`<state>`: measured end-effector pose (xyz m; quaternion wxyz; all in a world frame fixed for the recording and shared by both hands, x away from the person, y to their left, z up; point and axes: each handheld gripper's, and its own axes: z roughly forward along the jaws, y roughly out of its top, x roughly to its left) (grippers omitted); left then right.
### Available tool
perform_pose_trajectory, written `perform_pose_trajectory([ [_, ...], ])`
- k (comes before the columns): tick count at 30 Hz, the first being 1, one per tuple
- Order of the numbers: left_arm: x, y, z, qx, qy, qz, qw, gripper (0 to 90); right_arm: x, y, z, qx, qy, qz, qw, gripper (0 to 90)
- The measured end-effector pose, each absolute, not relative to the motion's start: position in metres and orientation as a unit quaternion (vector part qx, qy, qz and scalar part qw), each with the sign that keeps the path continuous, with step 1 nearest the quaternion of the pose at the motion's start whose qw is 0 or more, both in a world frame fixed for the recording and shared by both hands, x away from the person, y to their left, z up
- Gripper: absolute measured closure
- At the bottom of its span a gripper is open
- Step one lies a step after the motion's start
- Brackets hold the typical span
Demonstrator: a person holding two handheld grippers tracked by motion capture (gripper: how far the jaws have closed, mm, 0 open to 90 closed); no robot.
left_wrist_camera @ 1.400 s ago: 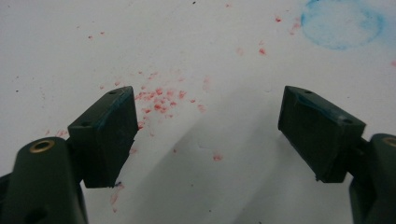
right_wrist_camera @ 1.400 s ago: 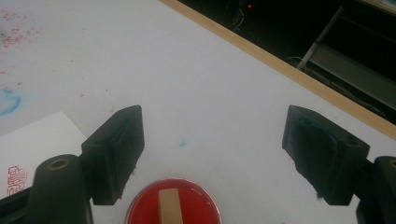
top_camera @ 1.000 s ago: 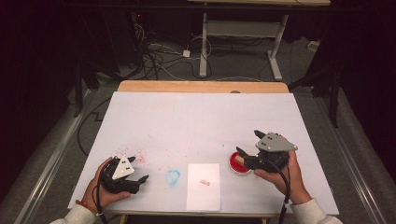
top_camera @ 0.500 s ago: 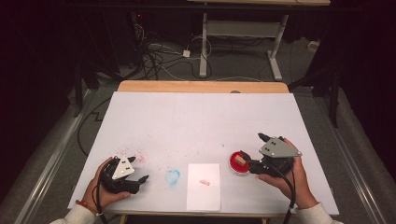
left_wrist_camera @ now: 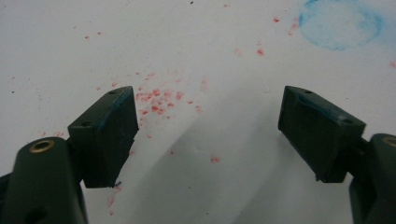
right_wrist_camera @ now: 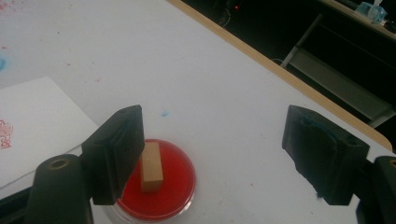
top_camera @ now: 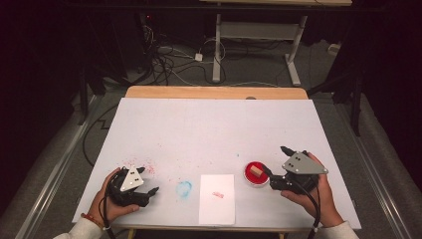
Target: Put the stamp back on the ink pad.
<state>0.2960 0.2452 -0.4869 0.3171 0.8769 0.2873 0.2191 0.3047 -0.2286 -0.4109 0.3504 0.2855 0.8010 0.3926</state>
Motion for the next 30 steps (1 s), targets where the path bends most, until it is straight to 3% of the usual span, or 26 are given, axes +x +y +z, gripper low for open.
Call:
perform_pose_trajectory([
  [30, 0.296, 0.241, -0.486, 0.877, 0.283, 0.215, 0.323, 19.0, 0.292, -0.255, -0.448, 0.3, 0.802, 0.371, 0.36, 21.8],
])
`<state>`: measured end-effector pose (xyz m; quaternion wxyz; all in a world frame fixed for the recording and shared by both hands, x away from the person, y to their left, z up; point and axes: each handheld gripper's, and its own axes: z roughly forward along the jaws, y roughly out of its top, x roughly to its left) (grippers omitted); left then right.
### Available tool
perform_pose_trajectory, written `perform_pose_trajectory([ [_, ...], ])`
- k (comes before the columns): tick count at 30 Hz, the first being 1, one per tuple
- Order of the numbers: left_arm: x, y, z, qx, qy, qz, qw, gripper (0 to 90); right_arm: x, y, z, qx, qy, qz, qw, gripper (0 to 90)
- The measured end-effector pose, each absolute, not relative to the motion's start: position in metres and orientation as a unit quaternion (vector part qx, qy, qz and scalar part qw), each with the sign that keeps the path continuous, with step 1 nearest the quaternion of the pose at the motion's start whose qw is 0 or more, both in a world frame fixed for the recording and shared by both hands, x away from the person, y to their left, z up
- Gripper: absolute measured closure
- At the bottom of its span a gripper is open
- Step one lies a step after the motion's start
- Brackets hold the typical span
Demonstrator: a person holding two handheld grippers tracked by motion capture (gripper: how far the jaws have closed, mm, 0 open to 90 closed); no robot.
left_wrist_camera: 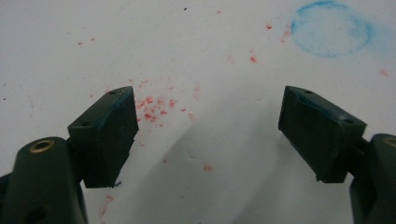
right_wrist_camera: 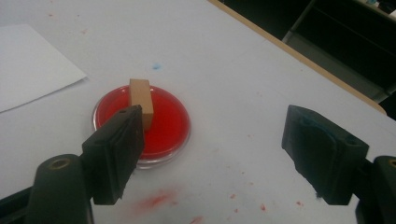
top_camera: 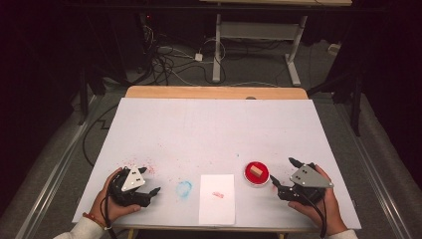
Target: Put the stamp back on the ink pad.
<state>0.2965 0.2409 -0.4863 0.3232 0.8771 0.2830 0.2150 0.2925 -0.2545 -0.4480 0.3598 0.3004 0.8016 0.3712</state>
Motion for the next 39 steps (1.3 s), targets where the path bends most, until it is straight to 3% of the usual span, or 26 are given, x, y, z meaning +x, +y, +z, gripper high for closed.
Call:
perform_pose_trajectory([
  [17, 0.293, 0.237, -0.485, 0.879, 0.276, 0.218, 0.322, 18.9, 0.283, -0.282, -0.479, 0.342, 0.793, 0.36, 0.355, 21.2],
  [39, 0.292, 0.235, -0.486, 0.882, 0.274, 0.219, 0.316, 18.9, 0.277, -0.277, -0.47, 0.322, 0.783, 0.375, 0.377, 19.6],
])
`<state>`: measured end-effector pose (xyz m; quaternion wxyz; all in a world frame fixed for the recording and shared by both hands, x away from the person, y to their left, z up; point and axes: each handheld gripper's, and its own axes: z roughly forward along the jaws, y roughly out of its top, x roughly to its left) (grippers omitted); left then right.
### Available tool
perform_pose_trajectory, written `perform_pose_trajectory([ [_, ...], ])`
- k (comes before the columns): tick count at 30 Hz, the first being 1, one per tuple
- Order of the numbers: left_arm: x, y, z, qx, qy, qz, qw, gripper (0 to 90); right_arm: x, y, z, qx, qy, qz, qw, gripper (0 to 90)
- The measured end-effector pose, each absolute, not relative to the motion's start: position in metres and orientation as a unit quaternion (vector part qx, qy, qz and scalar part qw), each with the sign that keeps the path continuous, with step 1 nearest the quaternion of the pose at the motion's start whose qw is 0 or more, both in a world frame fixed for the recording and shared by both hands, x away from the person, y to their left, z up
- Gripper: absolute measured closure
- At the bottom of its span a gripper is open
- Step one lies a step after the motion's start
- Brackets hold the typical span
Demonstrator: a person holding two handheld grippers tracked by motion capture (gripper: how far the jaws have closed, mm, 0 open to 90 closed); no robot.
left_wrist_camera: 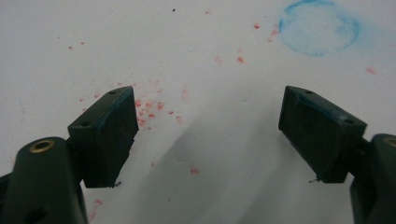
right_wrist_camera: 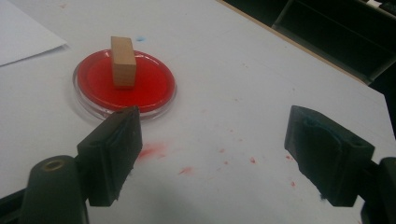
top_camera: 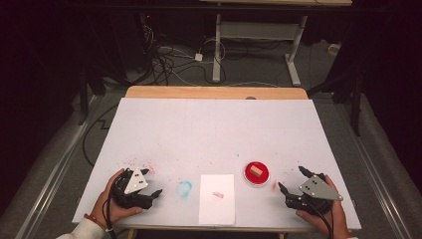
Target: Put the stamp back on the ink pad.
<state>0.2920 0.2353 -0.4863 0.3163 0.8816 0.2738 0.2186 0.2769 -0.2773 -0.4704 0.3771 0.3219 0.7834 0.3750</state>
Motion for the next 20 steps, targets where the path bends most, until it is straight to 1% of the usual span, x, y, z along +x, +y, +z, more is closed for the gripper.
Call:
perform_pose_trajectory([
  [20, 0.2963, 0.2374, -0.4877, 0.879, 0.284, 0.216, 0.316, 18.9, 0.2808, -0.2766, -0.4697, 0.32, 0.78, 0.38, 0.381, 19.3],
])
